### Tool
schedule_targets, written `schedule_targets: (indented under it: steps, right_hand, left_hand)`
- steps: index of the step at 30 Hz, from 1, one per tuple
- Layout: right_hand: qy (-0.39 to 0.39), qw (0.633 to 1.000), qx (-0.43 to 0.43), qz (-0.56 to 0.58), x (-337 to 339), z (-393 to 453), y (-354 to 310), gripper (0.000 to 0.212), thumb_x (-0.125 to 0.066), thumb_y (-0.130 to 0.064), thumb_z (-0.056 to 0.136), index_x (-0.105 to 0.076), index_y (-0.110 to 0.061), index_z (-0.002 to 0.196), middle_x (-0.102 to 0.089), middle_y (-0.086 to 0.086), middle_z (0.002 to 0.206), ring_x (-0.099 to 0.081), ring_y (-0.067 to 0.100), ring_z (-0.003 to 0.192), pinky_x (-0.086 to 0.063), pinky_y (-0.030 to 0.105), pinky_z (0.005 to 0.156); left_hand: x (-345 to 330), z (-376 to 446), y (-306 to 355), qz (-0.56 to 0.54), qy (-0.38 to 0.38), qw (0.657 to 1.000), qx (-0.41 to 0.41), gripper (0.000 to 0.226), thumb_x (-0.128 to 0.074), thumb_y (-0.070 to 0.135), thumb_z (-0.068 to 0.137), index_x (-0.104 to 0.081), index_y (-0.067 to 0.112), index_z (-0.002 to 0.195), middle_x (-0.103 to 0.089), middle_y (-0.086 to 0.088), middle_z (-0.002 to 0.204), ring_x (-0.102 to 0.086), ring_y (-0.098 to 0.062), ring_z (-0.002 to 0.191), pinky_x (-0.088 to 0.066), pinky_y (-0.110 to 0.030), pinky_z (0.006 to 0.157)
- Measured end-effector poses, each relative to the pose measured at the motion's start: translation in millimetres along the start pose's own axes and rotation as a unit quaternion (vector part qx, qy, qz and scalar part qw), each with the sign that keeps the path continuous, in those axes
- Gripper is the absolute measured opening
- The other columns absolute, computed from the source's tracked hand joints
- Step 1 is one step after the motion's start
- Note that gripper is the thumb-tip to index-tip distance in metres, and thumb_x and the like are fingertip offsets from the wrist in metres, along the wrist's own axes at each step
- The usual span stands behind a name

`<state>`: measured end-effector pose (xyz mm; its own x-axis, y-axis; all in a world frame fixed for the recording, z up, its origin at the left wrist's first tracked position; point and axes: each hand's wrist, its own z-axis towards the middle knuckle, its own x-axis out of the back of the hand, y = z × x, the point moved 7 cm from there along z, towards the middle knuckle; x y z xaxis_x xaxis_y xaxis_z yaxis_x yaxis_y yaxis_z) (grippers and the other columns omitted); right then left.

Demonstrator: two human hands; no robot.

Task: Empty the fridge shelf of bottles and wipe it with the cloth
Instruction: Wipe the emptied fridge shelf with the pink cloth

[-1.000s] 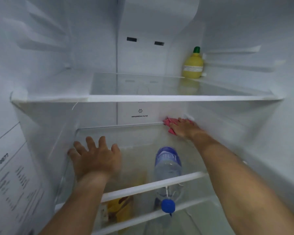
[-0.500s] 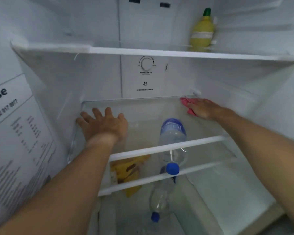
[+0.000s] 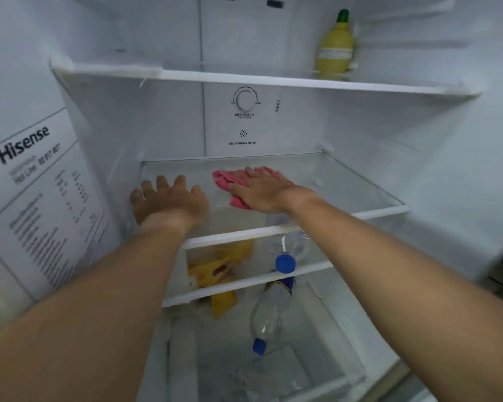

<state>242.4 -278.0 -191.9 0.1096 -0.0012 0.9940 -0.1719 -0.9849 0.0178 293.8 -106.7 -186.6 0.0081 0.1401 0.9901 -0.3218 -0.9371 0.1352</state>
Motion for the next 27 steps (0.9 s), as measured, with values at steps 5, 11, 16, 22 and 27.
schedule_targets:
  steps: [5, 11, 16, 22, 27]
  right_hand:
    - [-0.003, 0.998, -0.061, 0.019, -3, -27, 73, 0.058, -0.019, -0.065, 0.098, 0.001, -0.059, 0.152, -0.008, -0.011, 0.170, -0.006, 0.026, 0.157, -0.003, 0.050, 0.126]
    - [-0.008, 0.981, -0.196, -0.004, -15, -84, 179, 0.060, -0.025, -0.049, 0.104, 0.002, -0.048, 0.158, -0.002, -0.018, 0.170, -0.013, 0.024, 0.156, -0.011, 0.043, 0.126]
    - [-0.014, 0.991, -0.129, -0.033, -15, -71, 112, 0.060, -0.021, -0.052, 0.103, 0.009, -0.052, 0.155, 0.010, -0.025, 0.167, -0.004, 0.027, 0.158, -0.004, 0.051, 0.126]
    - [-0.004, 0.998, -0.050, 0.033, -4, 1, -5, 0.074, -0.010, -0.071, 0.089, 0.000, -0.047, 0.159, 0.001, -0.009, 0.171, 0.003, 0.026, 0.158, -0.001, 0.056, 0.124]
    - [0.019, 0.997, -0.054, 0.060, 9, 54, -17, 0.067, -0.023, -0.066, 0.096, -0.010, -0.045, 0.159, -0.006, 0.001, 0.171, -0.002, 0.028, 0.158, -0.001, 0.053, 0.123]
  left_hand:
    - [1, -4, 4, 0.002, -0.001, 1.000, 0.012, 0.059, -0.017, 0.043, 0.100, -0.029, 0.020, 0.153, -0.020, -0.011, 0.164, -0.016, -0.038, 0.150, -0.014, -0.052, 0.120]
    - [1, -4, 3, -0.001, 0.001, 1.000, 0.013, 0.060, -0.016, 0.042, 0.100, -0.026, 0.019, 0.155, -0.016, -0.012, 0.165, -0.011, -0.039, 0.151, -0.010, -0.054, 0.120]
    - [0, -7, 4, -0.012, 0.002, 1.000, 0.014, 0.060, -0.015, 0.041, 0.101, -0.021, 0.020, 0.157, -0.009, -0.011, 0.167, -0.006, -0.039, 0.153, -0.006, -0.053, 0.122]
    - [-1, -8, 4, -0.022, 0.007, 1.000, 0.014, 0.059, -0.013, 0.040, 0.103, -0.017, 0.021, 0.158, -0.007, -0.010, 0.168, -0.004, -0.038, 0.153, -0.002, -0.054, 0.122]
    - [-2, -5, 4, -0.021, 0.008, 1.000, 0.013, 0.060, -0.011, 0.042, 0.102, -0.014, 0.023, 0.159, -0.005, -0.010, 0.168, -0.004, -0.037, 0.153, -0.003, -0.054, 0.123]
